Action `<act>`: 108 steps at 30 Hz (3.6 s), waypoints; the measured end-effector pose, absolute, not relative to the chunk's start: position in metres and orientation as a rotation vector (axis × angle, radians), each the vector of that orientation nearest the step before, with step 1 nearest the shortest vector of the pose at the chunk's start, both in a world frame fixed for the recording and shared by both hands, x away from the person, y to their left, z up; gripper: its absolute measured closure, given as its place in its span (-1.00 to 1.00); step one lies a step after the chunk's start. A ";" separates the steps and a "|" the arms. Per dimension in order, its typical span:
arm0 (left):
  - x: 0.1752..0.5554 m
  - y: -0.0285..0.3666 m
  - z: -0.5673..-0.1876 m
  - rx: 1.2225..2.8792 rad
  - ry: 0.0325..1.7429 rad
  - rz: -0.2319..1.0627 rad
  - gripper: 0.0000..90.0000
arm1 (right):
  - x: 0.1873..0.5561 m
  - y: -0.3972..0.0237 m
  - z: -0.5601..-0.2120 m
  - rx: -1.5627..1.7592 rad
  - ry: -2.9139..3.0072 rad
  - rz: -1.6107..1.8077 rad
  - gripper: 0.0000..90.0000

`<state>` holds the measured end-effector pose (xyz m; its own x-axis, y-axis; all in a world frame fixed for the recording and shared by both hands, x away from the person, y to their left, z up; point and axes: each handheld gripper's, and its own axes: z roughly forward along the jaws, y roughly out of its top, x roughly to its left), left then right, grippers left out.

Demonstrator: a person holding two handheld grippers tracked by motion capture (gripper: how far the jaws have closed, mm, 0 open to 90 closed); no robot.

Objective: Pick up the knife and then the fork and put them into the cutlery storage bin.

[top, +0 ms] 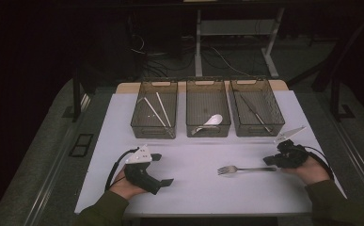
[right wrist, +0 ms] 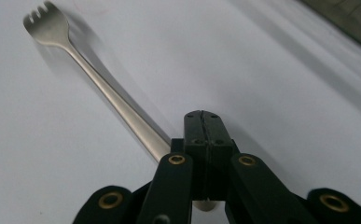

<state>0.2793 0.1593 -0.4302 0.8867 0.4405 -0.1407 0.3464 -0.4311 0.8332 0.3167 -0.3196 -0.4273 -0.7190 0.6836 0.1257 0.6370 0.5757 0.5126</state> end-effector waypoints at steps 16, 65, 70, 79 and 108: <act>0.279 0.159 -0.430 2.064 0.565 0.116 -1.00 | 0.302 -0.325 -0.432 1.141 2.761 0.791 0.99; 0.279 0.159 -0.429 2.056 0.569 0.113 -1.00 | 0.305 -0.225 -0.428 0.430 3.000 0.704 0.61; 0.279 0.159 -0.430 2.052 0.574 0.111 -1.00 | 0.304 -0.226 -0.428 0.424 2.977 0.701 0.77; 0.279 0.159 -0.430 2.054 0.571 0.111 -1.00 | 0.304 -0.228 -0.429 0.429 2.967 0.728 0.88; 0.279 0.159 -0.429 2.056 0.567 0.116 -1.00 | 0.321 -0.270 -0.384 0.791 2.723 0.936 0.89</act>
<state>0.2794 0.1593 -0.4291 0.8873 0.4382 -0.1440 0.3466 -0.4276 0.8349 0.3213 -0.2696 -0.3837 -0.8485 0.5287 0.0241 0.4318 0.6652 0.6091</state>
